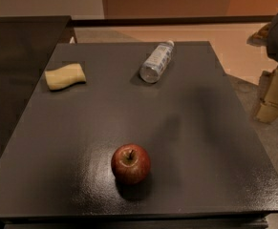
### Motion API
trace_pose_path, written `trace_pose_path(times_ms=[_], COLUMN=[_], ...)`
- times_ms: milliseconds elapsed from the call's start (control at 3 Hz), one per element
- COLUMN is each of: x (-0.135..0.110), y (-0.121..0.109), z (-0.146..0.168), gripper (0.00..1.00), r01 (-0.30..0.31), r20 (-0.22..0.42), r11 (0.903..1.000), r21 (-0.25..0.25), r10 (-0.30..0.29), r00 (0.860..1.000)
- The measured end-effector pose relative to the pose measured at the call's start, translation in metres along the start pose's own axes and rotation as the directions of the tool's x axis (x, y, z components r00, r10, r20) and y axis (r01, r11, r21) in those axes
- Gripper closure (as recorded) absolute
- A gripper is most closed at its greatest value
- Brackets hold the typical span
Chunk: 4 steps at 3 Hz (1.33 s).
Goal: Move blue plastic bottle near apple
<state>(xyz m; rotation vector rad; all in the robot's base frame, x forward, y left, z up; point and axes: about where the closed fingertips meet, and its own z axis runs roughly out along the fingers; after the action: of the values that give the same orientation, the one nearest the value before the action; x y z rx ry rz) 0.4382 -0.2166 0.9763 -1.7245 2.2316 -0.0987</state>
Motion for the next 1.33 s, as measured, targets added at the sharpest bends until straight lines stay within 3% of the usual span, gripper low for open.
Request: trace_pose_path(times_ms=[333,667,1333], x=[0.000,-0.006,-0.045], y=[0.000,-0.014,-0.072], z=[0.000,0.010,0.050], gripper=[0.00,0.00,0.00], r01=[0.000,-0.029,-0.112], r20=[0.000,0.016,0.078], r11=[1.0000,0.9995,0.9938], r21=[0.000,0.009,0.003], r10=[0.000,0.029,0.111], r00=[1.000,0.999,0.991])
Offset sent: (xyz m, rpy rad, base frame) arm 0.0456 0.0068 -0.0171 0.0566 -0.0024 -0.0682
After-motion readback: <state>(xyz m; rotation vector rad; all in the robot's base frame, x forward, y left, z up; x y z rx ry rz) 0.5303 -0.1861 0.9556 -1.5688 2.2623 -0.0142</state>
